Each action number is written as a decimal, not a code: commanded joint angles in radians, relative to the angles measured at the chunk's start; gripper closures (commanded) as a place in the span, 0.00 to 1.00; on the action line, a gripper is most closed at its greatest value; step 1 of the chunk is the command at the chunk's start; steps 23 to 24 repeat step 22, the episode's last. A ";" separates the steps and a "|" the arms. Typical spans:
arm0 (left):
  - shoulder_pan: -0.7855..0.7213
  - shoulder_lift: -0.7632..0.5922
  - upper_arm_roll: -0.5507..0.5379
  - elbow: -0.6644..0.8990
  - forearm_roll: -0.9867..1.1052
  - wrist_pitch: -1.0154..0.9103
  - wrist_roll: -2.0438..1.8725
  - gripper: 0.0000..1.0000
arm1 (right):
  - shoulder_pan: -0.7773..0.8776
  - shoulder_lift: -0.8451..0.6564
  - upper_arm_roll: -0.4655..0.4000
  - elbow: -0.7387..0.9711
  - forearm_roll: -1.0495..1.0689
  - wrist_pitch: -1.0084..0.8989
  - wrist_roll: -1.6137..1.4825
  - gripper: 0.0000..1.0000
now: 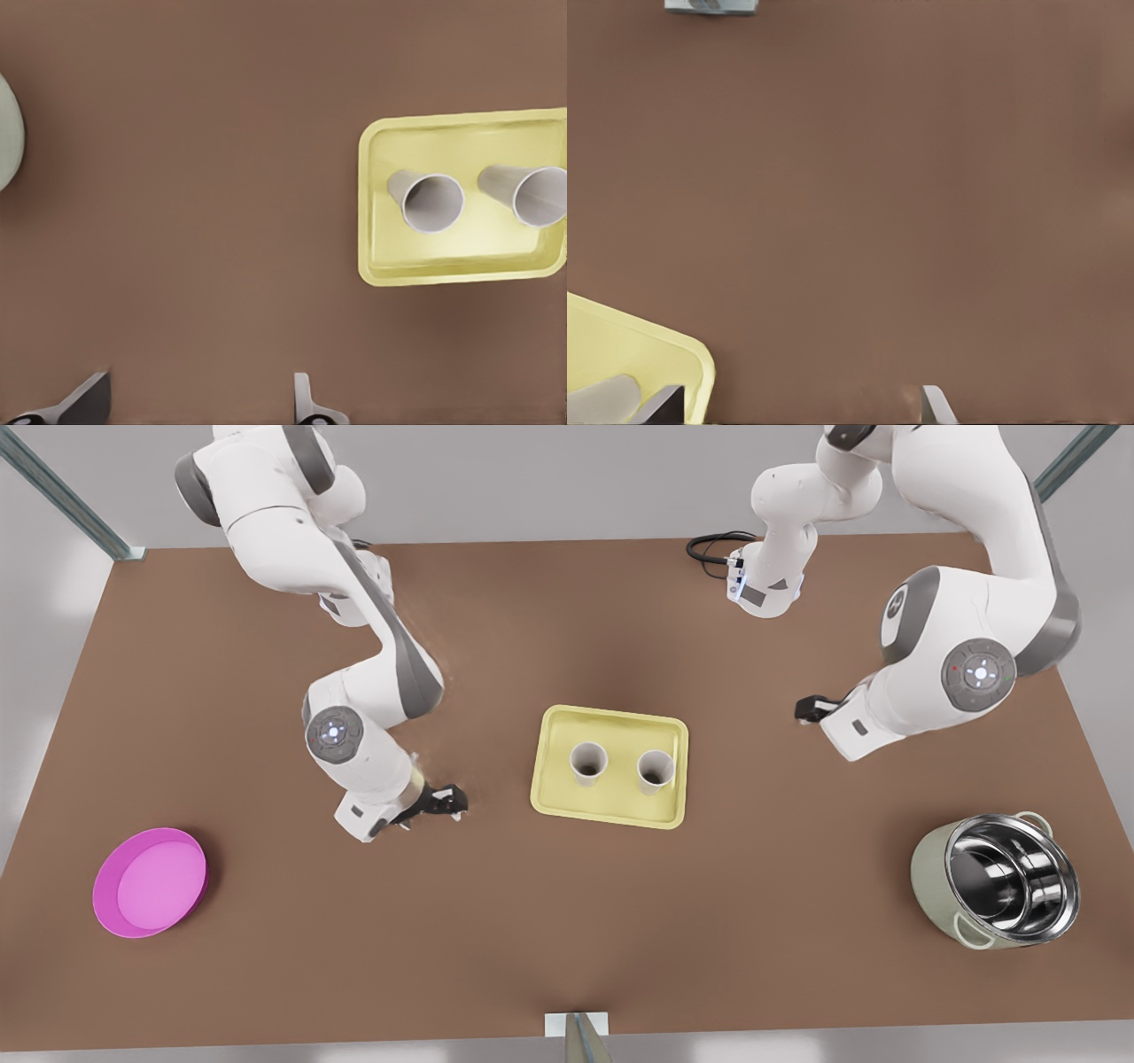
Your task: Use both arms to respectively pick up the white IKEA cups from the middle-left and middle-right positions, then place the white IKEA cups onto the middle-middle tray, ensuring that the cups remain upright and do not tip over
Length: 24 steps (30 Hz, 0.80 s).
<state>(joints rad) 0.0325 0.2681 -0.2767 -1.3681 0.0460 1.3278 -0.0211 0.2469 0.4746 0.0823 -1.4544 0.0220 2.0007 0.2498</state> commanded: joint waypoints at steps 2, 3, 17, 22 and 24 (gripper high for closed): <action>0.006 -0.004 -0.012 0.006 -0.015 -0.065 0.052 0.00 | -0.087 -0.005 -0.009 0.113 -0.178 -0.422 -0.021 0.00; 0.007 -0.004 -0.007 0.004 -0.017 -0.067 0.052 0.00 | -0.104 -0.069 -0.009 0.120 -0.182 -0.494 -0.030 0.00; 0.006 0.094 -0.009 -0.005 -0.015 -0.075 0.046 0.00 | -0.161 -0.366 -0.076 -0.063 -0.059 -0.462 -0.222 0.00; 0.006 0.085 -0.010 -0.005 -0.014 -0.088 0.012 0.00 | -0.161 -0.360 -0.076 -0.060 -0.057 -0.465 -0.224 0.00; 0.006 0.085 -0.010 -0.005 -0.014 -0.088 0.012 0.00 | -0.161 -0.360 -0.076 -0.060 -0.057 -0.465 -0.224 0.00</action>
